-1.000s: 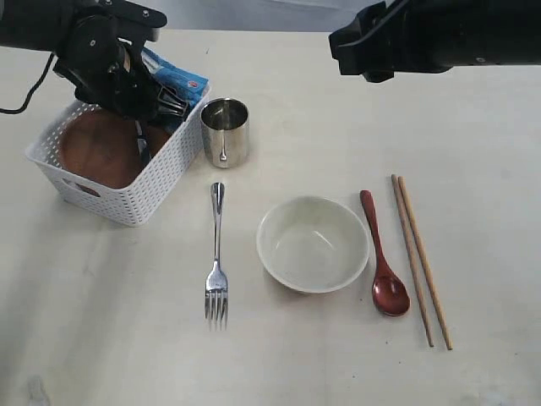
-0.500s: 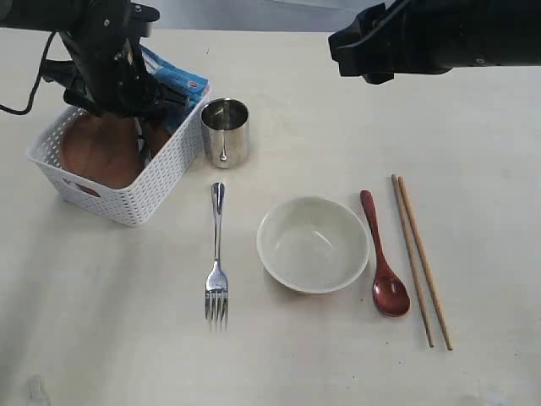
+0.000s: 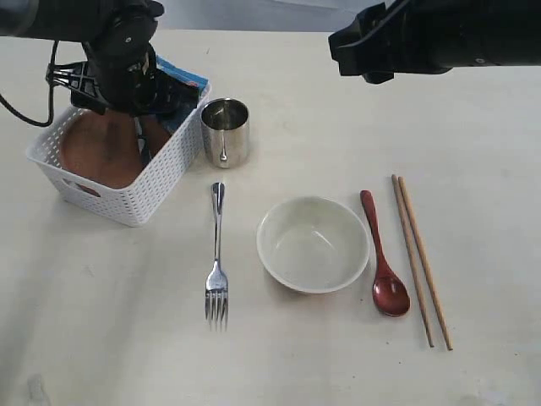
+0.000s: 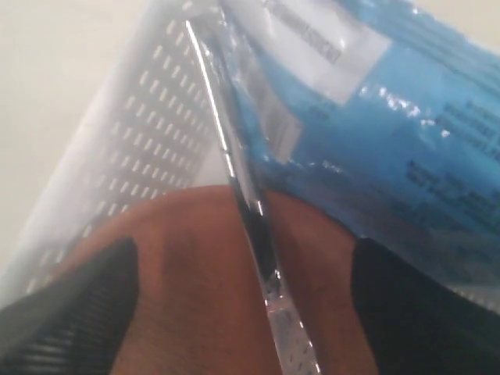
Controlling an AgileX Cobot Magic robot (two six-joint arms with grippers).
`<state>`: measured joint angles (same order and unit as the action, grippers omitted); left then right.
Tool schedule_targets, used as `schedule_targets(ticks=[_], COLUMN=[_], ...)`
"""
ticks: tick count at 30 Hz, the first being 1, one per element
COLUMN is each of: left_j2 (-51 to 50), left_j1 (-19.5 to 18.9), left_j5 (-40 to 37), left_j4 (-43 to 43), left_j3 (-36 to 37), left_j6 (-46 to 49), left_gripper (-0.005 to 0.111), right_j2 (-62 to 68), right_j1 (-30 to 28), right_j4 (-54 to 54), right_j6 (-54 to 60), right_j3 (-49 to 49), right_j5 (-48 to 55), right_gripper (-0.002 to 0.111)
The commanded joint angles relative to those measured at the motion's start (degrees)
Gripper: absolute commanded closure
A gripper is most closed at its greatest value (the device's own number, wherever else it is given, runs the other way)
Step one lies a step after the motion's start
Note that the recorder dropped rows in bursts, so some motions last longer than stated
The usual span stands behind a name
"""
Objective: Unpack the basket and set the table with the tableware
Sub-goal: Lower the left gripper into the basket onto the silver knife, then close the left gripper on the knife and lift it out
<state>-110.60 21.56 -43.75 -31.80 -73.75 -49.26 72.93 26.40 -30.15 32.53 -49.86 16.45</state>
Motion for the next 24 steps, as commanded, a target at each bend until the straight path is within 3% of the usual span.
schedule_targets(ticks=[1, 12, 20, 24], left_j2=[-2.44, -6.23, -6.23, -6.23], left_j1=[0.1, 0.1, 0.1, 0.1], left_j5=[0.12, -0.16, -0.16, -0.16], left_j4=[0.09, -0.5, -0.5, -0.5], left_j3=[0.02, 0.02, 0.02, 0.02], left_j6=[-1.31, -1.31, -1.31, -1.31], left_gripper=[0.036, 0.04, 0.079, 0.09], right_j2=[-0.04, -0.04, -0.04, -0.04], right_j1=[-0.32, -0.32, -0.32, -0.32], right_j4=[0.43, 0.43, 0.43, 0.43], right_j6=[-0.15, -0.15, -0.15, -0.15], right_j3=[-0.07, -0.07, -0.07, -0.07], right_j5=[-0.53, -0.81, -0.81, -0.81], right_gripper=[0.048, 0.048, 0.048, 0.048])
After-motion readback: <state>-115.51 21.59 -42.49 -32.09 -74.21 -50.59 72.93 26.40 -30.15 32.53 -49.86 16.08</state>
